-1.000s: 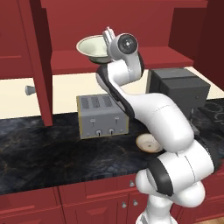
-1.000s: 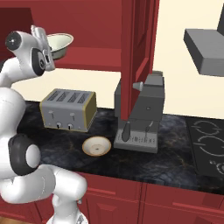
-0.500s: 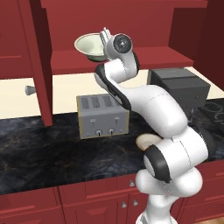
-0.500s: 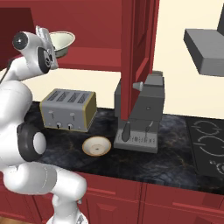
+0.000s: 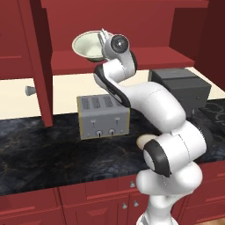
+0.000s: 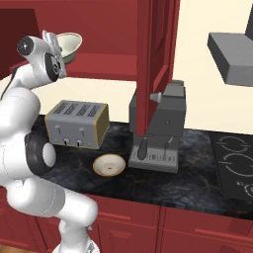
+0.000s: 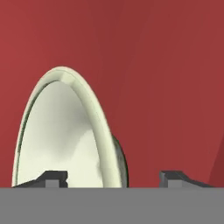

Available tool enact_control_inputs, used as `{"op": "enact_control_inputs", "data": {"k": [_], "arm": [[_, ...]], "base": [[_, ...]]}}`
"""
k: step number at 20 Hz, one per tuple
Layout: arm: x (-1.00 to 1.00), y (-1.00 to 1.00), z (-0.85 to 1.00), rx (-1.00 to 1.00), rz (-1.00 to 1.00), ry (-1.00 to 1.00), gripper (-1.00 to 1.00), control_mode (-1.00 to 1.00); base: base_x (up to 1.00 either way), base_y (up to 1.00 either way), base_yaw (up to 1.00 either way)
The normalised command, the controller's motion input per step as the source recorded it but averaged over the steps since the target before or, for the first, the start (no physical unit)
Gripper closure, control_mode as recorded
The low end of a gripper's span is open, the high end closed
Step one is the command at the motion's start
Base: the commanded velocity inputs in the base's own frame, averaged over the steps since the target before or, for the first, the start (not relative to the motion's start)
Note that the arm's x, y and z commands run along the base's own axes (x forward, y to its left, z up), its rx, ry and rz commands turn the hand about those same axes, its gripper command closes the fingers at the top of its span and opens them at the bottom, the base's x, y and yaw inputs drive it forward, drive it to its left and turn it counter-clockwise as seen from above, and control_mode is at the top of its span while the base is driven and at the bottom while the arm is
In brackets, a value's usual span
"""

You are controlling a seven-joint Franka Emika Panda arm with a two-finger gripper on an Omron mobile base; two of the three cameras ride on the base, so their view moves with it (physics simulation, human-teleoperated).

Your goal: Pick up the bowls on the counter and stack them on top of one another in the open cabinet. Place the smaller bowl on top of the larger bowl.

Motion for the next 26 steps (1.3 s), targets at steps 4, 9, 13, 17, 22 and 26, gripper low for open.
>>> {"op": "enact_control_inputs", "data": {"k": [4,9,13,17,22,26], "arm": [[0.08,0.00,0.10,0.02,0.00,-0.02,-1.00,-1.00],[0.00,0.00,0.20,0.07,-0.01,-0.04,-1.00,-1.00],[0.00,0.00,0.18,0.08,-0.04,-0.05,-1.00,-1.00],[0.00,0.00,0.17,0.08,-0.06,-0.10,-1.00,-1.00],[-0.10,-0.02,0.21,0.09,-0.06,-0.11,-1.00,-1.00],[-0.46,-0.13,0.17,0.07,-0.02,-0.07,-1.00,-1.00]], "base": [[0.00,0.00,0.00],[0.00,0.00,0.00],[0.00,0.00,0.00],[0.00,0.00,0.00],[0.00,0.00,0.00],[0.00,0.00,0.00]]}}
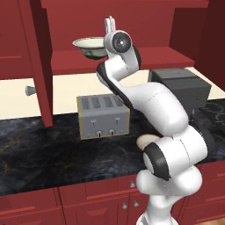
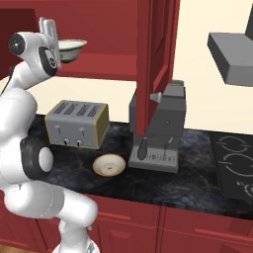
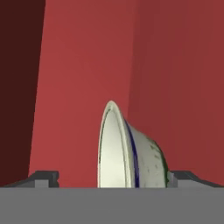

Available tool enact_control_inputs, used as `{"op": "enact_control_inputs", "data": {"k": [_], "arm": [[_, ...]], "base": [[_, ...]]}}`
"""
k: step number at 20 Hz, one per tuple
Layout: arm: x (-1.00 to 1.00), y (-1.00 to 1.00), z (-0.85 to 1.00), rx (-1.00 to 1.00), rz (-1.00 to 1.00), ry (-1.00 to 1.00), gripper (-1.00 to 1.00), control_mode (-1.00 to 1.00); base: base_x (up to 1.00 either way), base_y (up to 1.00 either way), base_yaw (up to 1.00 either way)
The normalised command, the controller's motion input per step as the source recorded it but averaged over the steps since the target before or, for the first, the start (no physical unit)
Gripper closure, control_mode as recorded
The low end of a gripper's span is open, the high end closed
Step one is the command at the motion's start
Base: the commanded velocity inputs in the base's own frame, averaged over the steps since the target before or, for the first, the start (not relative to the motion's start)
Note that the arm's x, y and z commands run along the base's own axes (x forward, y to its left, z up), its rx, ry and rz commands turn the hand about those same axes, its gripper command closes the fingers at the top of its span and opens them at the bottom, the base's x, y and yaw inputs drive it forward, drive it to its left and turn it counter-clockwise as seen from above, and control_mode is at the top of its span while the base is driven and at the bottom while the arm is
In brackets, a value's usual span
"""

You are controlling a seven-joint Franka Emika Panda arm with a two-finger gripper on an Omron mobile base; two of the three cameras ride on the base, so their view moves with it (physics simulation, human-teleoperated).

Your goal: Pick up the bowls on the counter and stack them on top of one another in the open cabinet. Place the smaller bowl on top of the larger bowl.

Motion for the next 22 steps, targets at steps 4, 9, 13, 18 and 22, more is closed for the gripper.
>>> {"op": "enact_control_inputs", "data": {"k": [4,9,13,18,22], "arm": [[-0.60,-0.05,0.01,0.02,0.00,-0.08,-1.00,-1.00],[-0.57,-0.27,0.03,0.00,0.01,0.01,-1.00,-1.00],[-0.42,-0.32,0.01,-0.02,0.05,0.05,-1.00,-1.00],[-0.48,-0.24,-0.10,-0.05,0.03,0.04,-1.00,-1.00],[-0.52,-0.23,-0.15,-0.05,0.02,0.04,-1.00,-1.00]], "base": [[0.00,0.00,0.00],[0.00,0.00,0.00],[0.00,0.00,0.00],[0.00,0.00,0.00],[0.00,0.00,0.00]]}}
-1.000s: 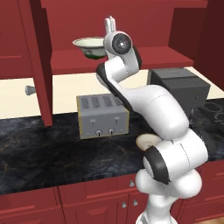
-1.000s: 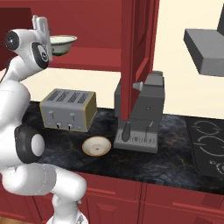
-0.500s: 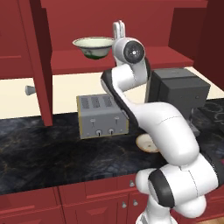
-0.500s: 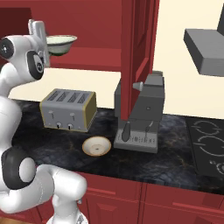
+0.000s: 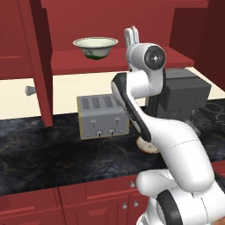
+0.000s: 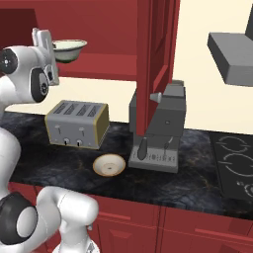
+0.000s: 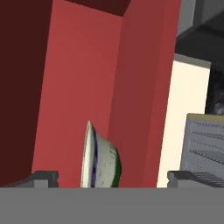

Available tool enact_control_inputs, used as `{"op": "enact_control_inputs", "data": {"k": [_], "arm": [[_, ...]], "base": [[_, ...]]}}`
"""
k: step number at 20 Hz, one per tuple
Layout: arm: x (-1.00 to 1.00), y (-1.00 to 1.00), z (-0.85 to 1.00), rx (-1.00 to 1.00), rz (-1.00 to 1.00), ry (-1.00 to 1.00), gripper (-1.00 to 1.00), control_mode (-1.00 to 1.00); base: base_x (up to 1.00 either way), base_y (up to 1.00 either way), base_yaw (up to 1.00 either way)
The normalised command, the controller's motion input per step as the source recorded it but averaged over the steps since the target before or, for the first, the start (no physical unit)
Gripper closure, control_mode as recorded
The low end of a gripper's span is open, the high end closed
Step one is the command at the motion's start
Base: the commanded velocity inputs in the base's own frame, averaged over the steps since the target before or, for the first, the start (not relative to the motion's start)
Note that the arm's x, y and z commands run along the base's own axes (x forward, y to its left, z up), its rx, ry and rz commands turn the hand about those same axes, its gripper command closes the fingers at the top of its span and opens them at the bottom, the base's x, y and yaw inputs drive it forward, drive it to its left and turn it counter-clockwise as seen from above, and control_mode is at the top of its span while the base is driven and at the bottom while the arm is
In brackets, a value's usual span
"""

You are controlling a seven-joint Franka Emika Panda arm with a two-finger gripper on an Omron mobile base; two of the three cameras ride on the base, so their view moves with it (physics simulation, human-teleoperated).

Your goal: Pick up the bowls on the counter and stack them on top of one another in the open cabinet. Place the smaller bowl on top of the larger bowl.

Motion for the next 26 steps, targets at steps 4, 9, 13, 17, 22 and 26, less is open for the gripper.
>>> {"op": "enact_control_inputs", "data": {"k": [4,9,13,17,22,26], "arm": [[-0.53,-0.20,-0.19,-0.05,0.01,0.03,-1.00,-1.00],[-0.48,-0.21,-0.20,-0.04,0.01,0.04,-1.00,-1.00],[-0.46,-0.22,-0.21,-0.02,0.01,0.03,-1.00,-1.00],[-0.43,-0.22,-0.21,0.00,0.01,0.02,-1.00,-1.00],[-0.38,-0.16,-0.20,0.00,0.00,0.05,-1.00,-1.00],[-0.40,-0.08,-0.22,0.00,-0.02,0.07,-1.00,-1.00]], "base": [[0.00,0.00,0.00],[0.00,0.00,0.00],[0.00,0.00,0.00],[0.00,0.00,0.00],[0.00,0.00,0.00],[0.00,0.00,0.00]]}}
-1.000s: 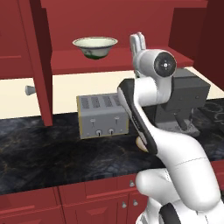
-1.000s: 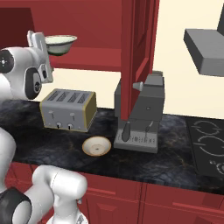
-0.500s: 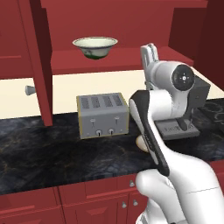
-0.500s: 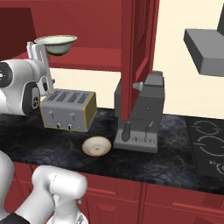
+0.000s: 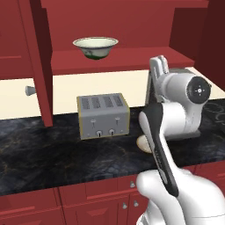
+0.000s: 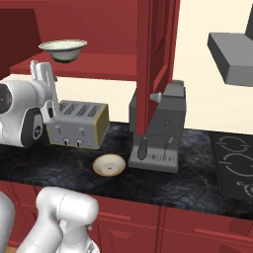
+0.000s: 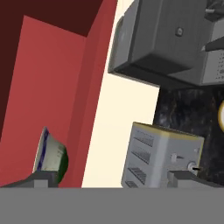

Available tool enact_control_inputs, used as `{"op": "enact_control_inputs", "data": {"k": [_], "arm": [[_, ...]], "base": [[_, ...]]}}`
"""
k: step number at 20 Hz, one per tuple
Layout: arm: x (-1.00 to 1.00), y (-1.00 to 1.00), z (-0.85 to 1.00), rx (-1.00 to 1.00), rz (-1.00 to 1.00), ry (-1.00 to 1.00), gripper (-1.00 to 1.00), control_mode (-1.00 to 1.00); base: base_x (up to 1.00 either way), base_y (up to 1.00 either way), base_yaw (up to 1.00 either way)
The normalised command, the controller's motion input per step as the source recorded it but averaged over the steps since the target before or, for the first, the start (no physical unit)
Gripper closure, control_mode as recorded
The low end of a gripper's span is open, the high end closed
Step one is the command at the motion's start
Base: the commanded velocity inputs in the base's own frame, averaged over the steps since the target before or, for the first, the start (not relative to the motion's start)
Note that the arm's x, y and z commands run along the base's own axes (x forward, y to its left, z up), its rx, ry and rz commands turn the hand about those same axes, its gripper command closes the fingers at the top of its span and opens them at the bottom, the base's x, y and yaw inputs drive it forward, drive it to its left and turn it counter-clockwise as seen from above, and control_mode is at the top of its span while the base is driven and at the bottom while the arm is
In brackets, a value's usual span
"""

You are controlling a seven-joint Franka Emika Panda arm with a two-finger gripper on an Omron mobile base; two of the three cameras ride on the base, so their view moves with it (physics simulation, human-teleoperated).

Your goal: Pick up the bowls on the counter and stack them on top of one another in the open cabinet. Place the smaller bowl on top of the larger bowl.

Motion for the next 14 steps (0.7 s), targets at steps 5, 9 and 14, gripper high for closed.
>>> {"op": "enact_control_inputs", "data": {"k": [5,9,14], "arm": [[-0.34,-0.01,-0.21,0.00,-0.11,0.05,-1.00,-1.00],[-0.27,0.00,-0.16,0.01,-0.15,0.00,-1.00,-1.00],[-0.19,0.01,-0.13,0.01,-0.16,0.00,-1.00,-1.00]], "base": [[0.00,0.00,0.00],[0.00,0.00,0.00],[0.00,0.00,0.00]]}}
